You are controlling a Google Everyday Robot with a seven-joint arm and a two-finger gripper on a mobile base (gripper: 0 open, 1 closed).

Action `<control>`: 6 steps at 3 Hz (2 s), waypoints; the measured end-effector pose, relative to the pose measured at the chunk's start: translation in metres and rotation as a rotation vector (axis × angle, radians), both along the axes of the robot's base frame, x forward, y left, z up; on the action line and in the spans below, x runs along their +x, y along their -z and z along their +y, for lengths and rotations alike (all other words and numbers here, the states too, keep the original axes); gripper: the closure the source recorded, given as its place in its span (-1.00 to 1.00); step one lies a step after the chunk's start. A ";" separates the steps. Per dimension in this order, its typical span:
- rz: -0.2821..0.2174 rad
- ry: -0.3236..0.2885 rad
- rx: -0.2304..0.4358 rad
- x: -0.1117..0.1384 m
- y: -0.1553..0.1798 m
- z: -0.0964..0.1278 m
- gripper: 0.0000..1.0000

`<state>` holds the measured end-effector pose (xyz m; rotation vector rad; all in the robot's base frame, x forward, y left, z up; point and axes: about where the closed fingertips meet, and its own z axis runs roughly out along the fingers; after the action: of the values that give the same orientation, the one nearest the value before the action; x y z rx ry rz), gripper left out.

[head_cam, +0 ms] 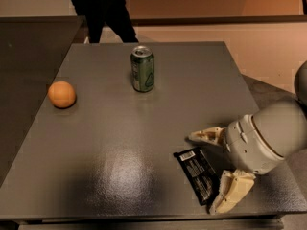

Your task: Move rxbar chocolate near green can

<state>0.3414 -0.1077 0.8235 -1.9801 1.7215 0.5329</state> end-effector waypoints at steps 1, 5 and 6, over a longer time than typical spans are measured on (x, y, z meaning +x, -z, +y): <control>0.003 0.006 0.001 0.001 -0.002 -0.003 -0.17; -0.036 0.148 -0.023 0.064 -0.048 -0.006 1.00; -0.037 0.258 -0.018 0.097 -0.061 -0.005 1.00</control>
Offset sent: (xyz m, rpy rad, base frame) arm 0.0090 -0.0143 0.0066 0.0038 0.0049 -0.0232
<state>0.4381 -0.1124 0.8841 -1.7323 1.9266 0.3896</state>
